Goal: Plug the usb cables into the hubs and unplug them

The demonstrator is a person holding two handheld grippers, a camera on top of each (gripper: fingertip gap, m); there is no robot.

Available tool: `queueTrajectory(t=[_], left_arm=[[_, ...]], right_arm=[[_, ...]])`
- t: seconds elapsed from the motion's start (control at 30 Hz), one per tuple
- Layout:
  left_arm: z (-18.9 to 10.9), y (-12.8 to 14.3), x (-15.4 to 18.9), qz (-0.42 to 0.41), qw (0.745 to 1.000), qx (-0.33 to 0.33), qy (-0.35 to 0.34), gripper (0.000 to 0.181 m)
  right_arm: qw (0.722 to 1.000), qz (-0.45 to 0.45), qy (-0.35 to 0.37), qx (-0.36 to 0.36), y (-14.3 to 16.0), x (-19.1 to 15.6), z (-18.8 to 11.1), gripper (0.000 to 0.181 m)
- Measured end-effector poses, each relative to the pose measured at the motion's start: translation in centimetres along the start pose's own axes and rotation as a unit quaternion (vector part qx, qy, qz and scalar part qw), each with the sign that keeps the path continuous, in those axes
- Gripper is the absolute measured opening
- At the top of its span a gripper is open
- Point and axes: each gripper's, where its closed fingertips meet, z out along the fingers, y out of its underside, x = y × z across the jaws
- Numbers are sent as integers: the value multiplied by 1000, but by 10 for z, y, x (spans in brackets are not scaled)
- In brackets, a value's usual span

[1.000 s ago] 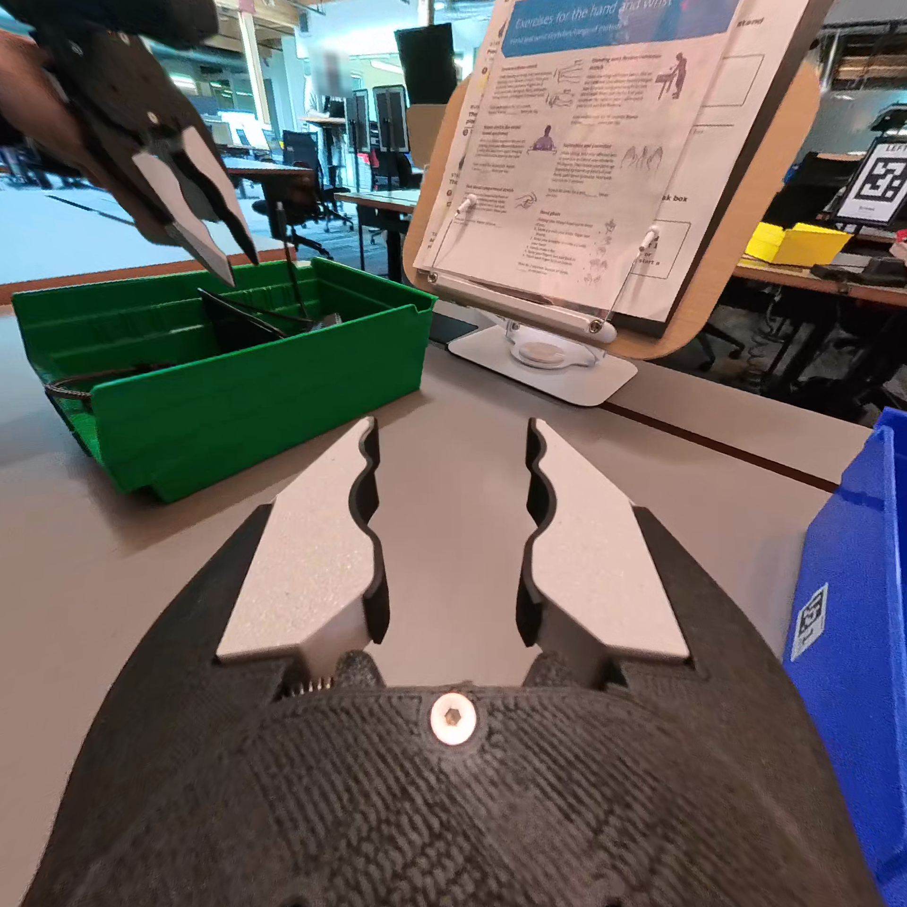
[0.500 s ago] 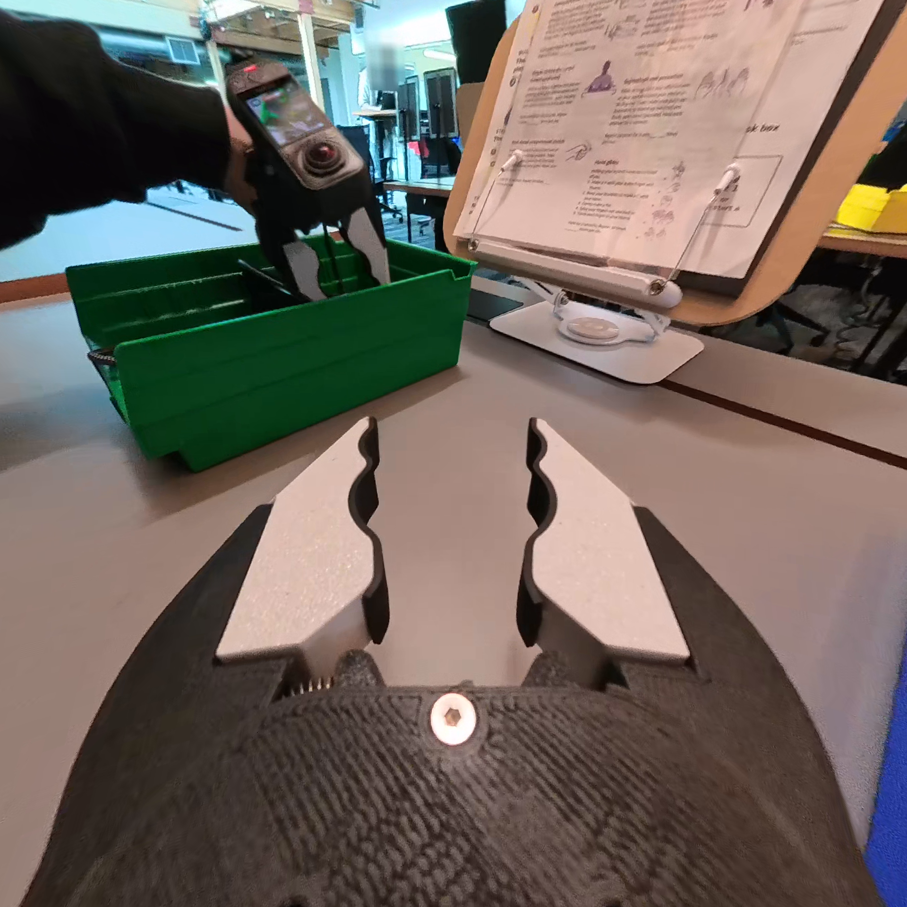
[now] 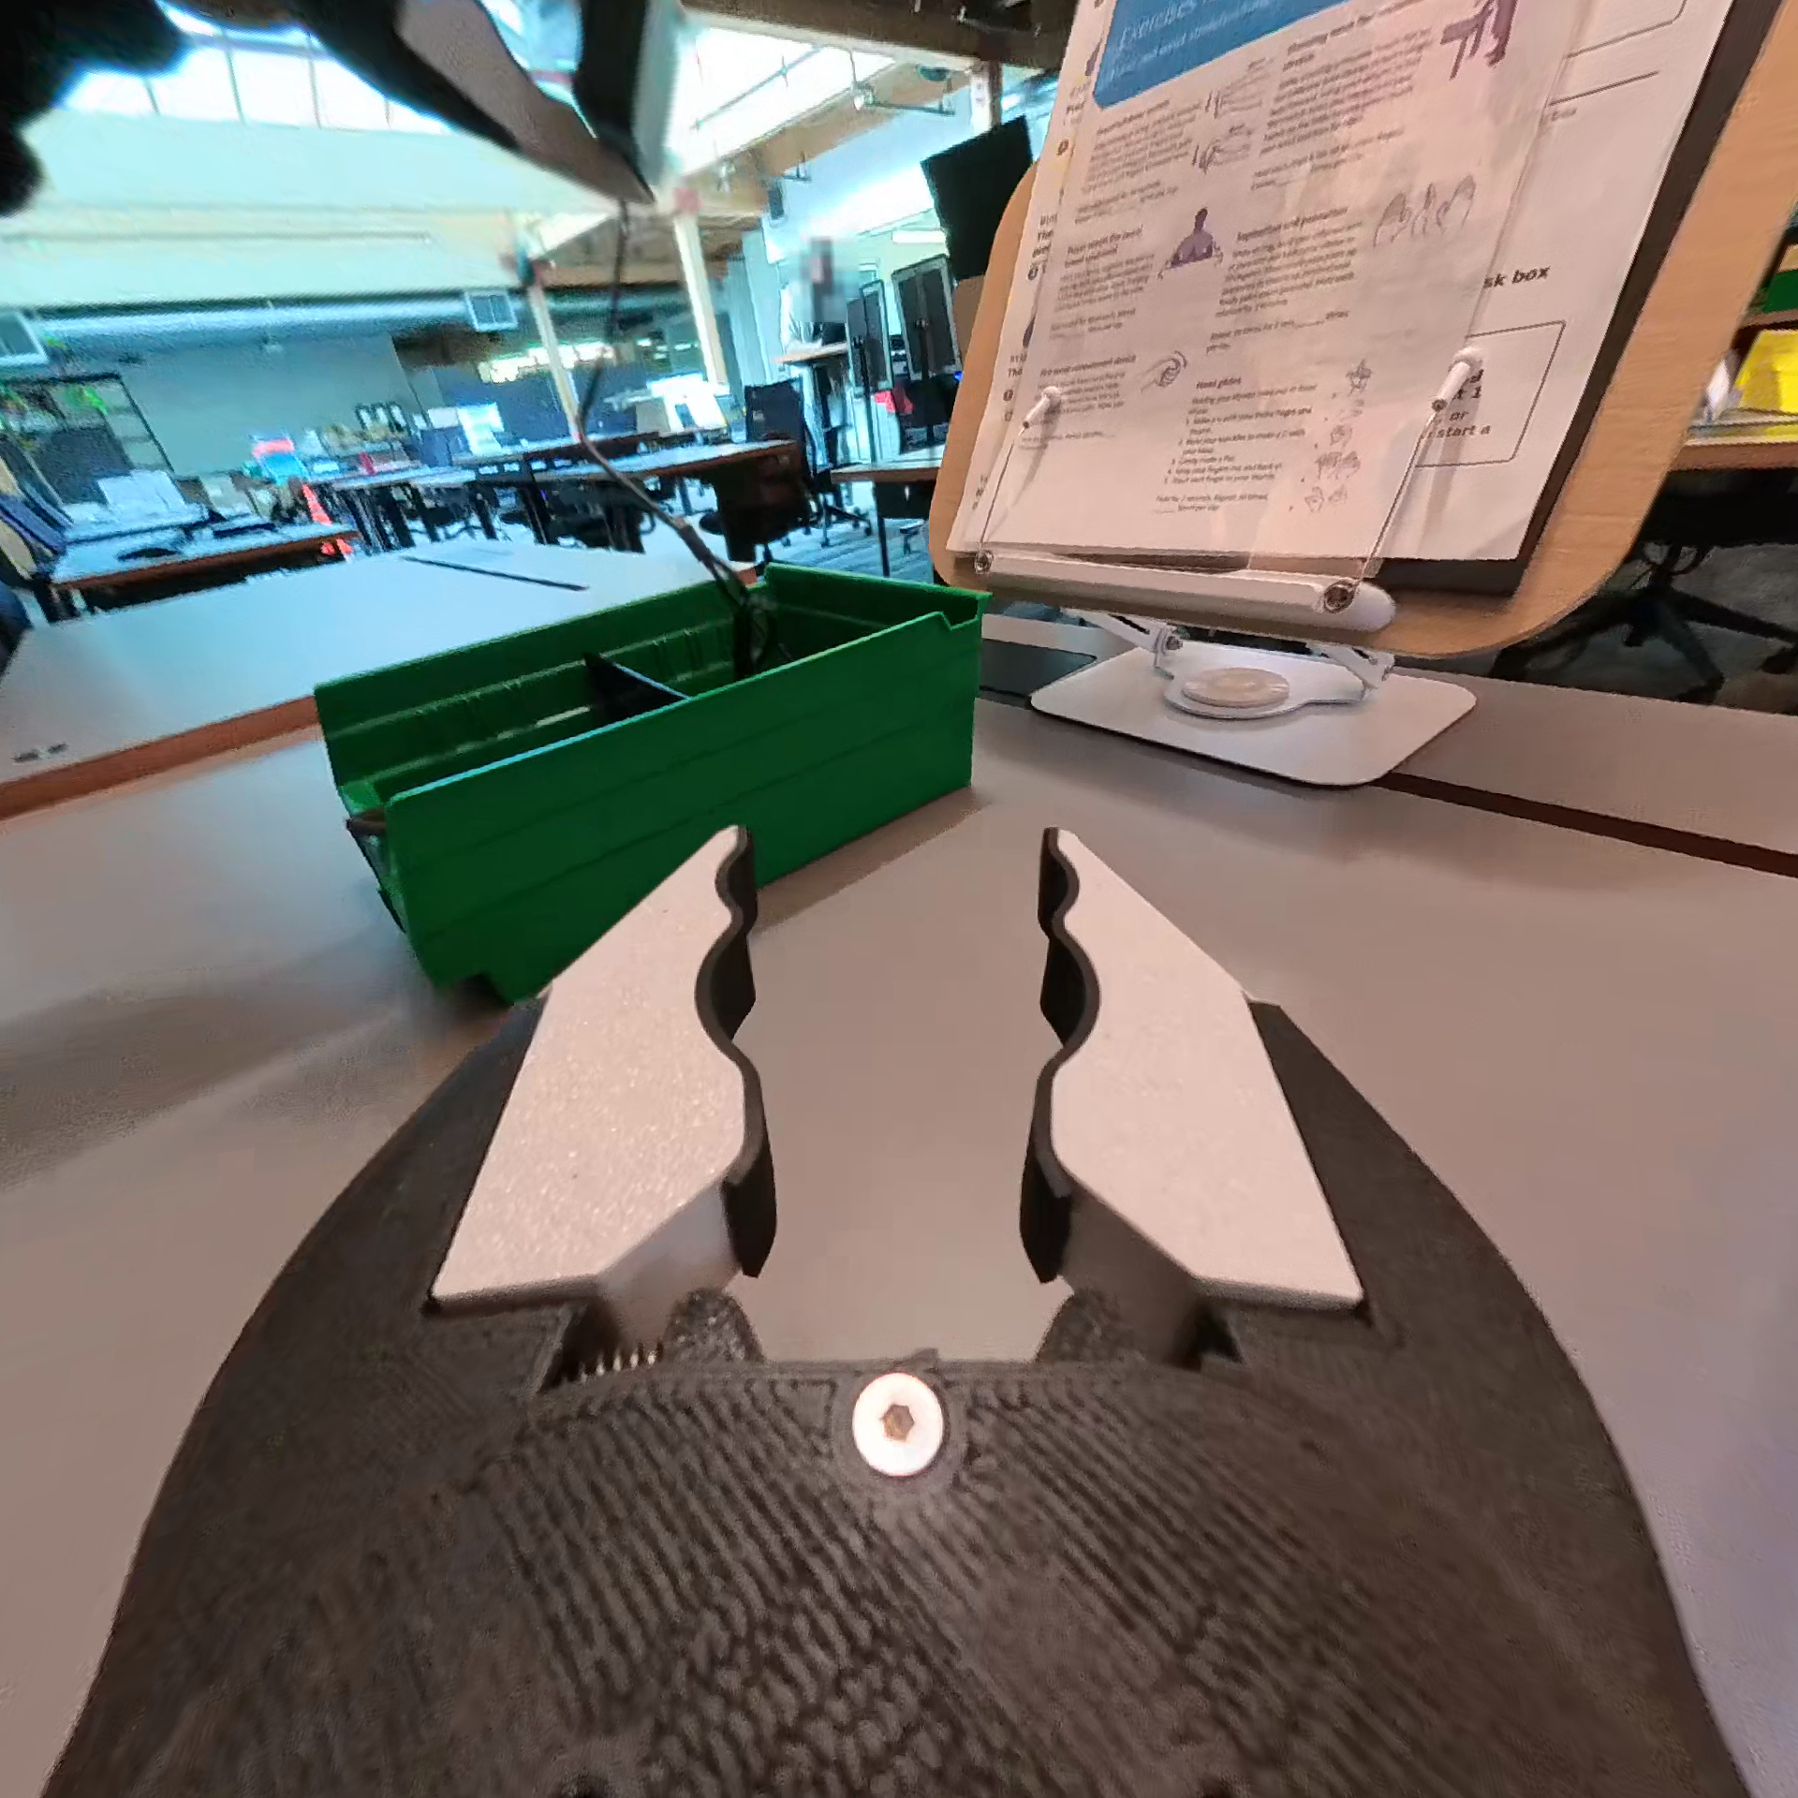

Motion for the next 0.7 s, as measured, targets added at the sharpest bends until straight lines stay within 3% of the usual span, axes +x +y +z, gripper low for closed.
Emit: queueTrajectory(t=[0.13,0.3,0.47,0.6,0.7], left_arm=[[-71,20,-84,-62,991,-11,-119,55],[-149,-7,-128,-79,975,64,-196,55],[-208,-76,-117,3,948,149,-282,55],[-231,-135,-81,75,916,202,-339,54],[-234,-175,-50,89,904,238,-344,54]], right_arm=[[1000,18,-5,15,-10,-2,-3,57],[999,23,-18,22,-24,-8,-12,68],[992,76,-60,81,-61,-22,-28,100],[982,87,-103,135,-99,-42,-49,96],[977,71,-121,163,-122,-58,-64,92]])
